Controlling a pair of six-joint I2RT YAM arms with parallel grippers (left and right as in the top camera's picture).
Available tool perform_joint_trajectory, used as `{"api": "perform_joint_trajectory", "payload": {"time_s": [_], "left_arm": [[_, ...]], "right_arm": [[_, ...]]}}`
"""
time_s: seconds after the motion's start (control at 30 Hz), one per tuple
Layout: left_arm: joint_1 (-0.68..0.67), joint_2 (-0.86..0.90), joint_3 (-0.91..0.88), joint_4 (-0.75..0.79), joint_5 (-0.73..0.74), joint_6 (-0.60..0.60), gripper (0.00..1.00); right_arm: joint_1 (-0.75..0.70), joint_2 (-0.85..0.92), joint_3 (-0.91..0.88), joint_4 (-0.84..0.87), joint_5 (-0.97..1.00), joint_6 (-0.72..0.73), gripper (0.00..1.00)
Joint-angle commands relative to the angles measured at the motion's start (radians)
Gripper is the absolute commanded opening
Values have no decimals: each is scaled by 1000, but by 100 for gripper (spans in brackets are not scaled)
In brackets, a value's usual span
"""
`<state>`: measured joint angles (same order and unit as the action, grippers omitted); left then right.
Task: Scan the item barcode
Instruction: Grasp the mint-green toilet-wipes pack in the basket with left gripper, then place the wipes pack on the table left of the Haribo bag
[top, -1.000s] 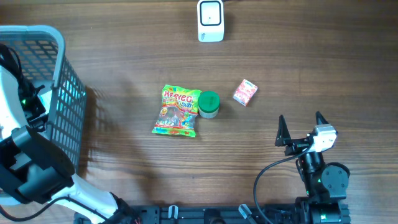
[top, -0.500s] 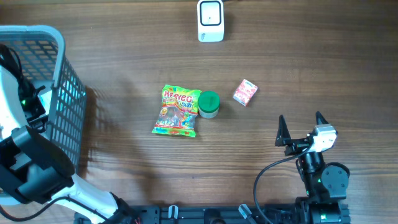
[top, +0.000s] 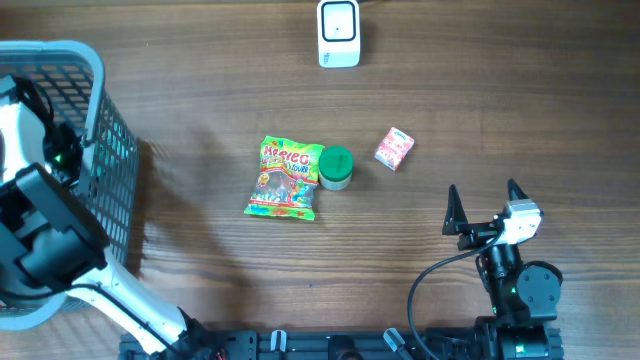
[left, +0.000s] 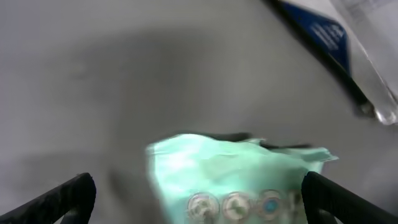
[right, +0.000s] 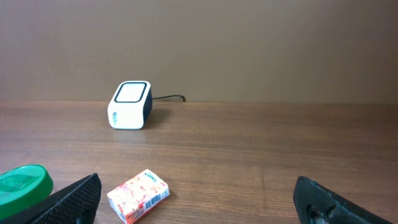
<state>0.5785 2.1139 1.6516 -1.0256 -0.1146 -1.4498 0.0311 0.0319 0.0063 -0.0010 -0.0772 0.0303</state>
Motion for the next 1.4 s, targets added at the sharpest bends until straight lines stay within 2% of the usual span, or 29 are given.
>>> {"api": "perform_joint_trajectory", "payload": {"time_s": [0.0,0.03,0.07,0.1,0.17,0.2,0.3,0.43,0.5,0.63,0.67,0.73,0.8,0.87,0.93,1.0,1.07,1.13,1.23,1.3,1.37], "left_arm": [[-26,55,-3,54,55,164,100],[-34,62,-3,50,54,164,100],[-39,64,-3,45,54,164,94],[-42,64,-3,39,54,164,79],[-43,64,-3,19,55,164,16],[-43,63,-3,10,55,164,6],[-19,18,-2,-8,55,241,4],[46,-180,45,-105,71,295,4],[66,-317,54,-143,150,295,4],[61,-676,54,-145,412,359,4],[51,-729,54,-144,422,359,5],[-48,-895,54,-146,417,383,9],[-257,-966,54,-146,412,437,9],[-476,-961,45,-146,353,479,9],[-715,-918,-2,-146,183,478,9],[-930,-827,-82,-172,-52,475,9],[-1042,-732,-156,-204,-212,416,8],[-1097,-621,-229,-230,-312,294,9],[-1077,-454,-304,-250,-407,85,15],[-1038,-351,-326,-242,-351,-65,16],[-1022,-283,-327,-193,-254,-107,15]], "right_arm": [[1,-2,-1,3,10,14,100],[1,-2,-1,3,10,14,100],[0,-2,-1,3,10,15,100],[1,-2,-1,3,10,15,100],[0,-2,-1,3,10,14,100],[0,-2,-1,3,10,14,100],[1,-2,-1,3,10,14,100],[0,-2,-1,3,10,14,100],[0,-2,-1,3,10,14,100],[0,-2,-1,3,10,14,100],[1,-2,-1,3,10,14,100],[0,-2,-1,3,10,14,100],[0,-2,-1,3,10,15,100],[0,-2,-1,3,10,15,100],[0,-2,-1,3,10,14,100],[0,-2,-1,3,10,15,100],[0,-2,-1,3,10,14,100],[0,-2,-1,3,10,14,100],[1,-2,-1,3,10,15,100],[0,-2,-1,3,10,14,100],[0,-2,-1,3,10,14,100]]}}
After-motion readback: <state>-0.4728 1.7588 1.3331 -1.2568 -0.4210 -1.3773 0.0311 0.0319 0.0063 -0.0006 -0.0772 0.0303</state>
